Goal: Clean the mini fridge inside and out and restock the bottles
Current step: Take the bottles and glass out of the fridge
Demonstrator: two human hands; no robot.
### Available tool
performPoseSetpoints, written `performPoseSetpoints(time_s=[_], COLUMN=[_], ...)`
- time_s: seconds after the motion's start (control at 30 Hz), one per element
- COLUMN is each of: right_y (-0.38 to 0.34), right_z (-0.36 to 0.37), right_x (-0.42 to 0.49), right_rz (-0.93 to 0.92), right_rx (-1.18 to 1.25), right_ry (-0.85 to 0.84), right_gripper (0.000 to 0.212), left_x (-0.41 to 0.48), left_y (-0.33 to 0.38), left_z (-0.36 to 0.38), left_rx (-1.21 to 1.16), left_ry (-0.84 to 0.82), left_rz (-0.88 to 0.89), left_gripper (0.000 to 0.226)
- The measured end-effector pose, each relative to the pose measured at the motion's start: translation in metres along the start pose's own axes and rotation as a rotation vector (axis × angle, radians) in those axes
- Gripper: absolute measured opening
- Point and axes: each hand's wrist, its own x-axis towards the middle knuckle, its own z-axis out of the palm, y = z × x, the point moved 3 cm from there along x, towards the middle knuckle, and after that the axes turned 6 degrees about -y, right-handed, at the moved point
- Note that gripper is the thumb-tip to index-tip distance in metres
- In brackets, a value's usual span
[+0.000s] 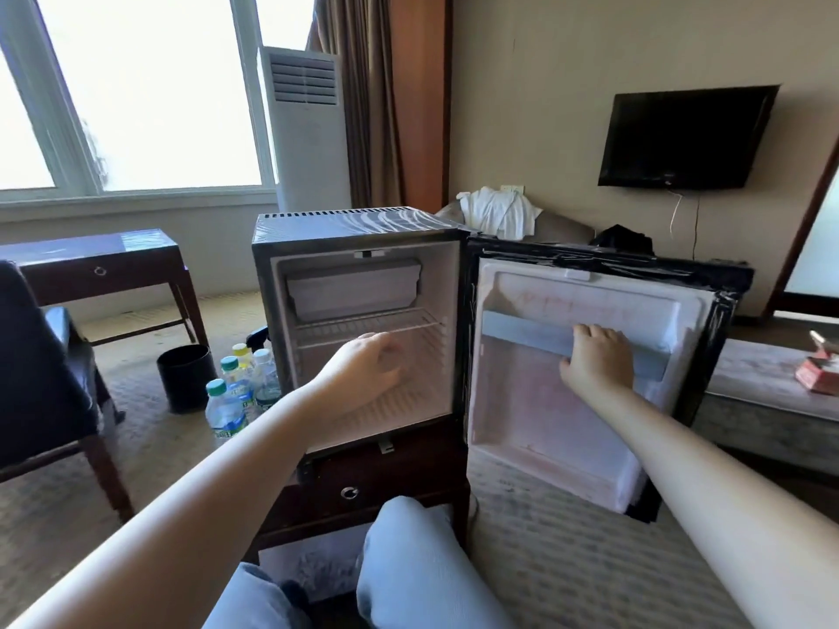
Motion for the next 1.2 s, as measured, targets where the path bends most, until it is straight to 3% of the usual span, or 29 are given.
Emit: performPoseSetpoints(time_s=[0.17, 0.33, 0.43, 0.53, 0.7, 0.9, 1.03, 1.2], right_y=[-0.044, -0.100, -0.139, -0.174, -0.202, -0.196, -0.197, -0.203], right_z=[-0.006, -0.037, -0.061, -0.091, -0.123, -0.105, -0.078, -0.061], right_x=[-0.042, -0.081, -0.104, -0.129, -0.154, -0.152, -0.134, -0.105], right_rz=[-0.079, -0.251, -0.412, -0.620, -0.793, -0.751, -0.660, -0.539], right_rx=[0.015, 0.089, 0.156, 0.304, 0.626, 0.750, 0.705, 0.719], right_ry=[-0.035, -0.110, -0.030, 0.119, 0.084, 0.114, 0.005, -0.154], right_gripper=[0.052, 0.048, 0.044, 0.041, 0.041, 0.026, 0.030, 0.032], left_x=[-0.040, -0.078, -0.095, -0.106, -0.115, -0.111, -0.103, -0.091], left_y=[0.002, 0.015, 0.021, 0.021, 0.009, 0.000, -0.002, -0.019], left_z=[-0.015, -0.047, -0.056, -0.065, -0.076, -0.081, -0.077, -0.069], left_rx=[0.098, 0.082, 0.081, 0.046, 0.158, 0.239, 0.283, 0.358], left_ry=[-0.031, 0.132, 0.187, 0.240, 0.209, 0.202, 0.224, 0.094], left_rz=[0.072, 0.115, 0.135, 0.133, 0.080, 0.043, 0.045, -0.018], left_gripper=[0.036, 0.025, 0.023, 0.023, 0.028, 0.046, 0.052, 0.058])
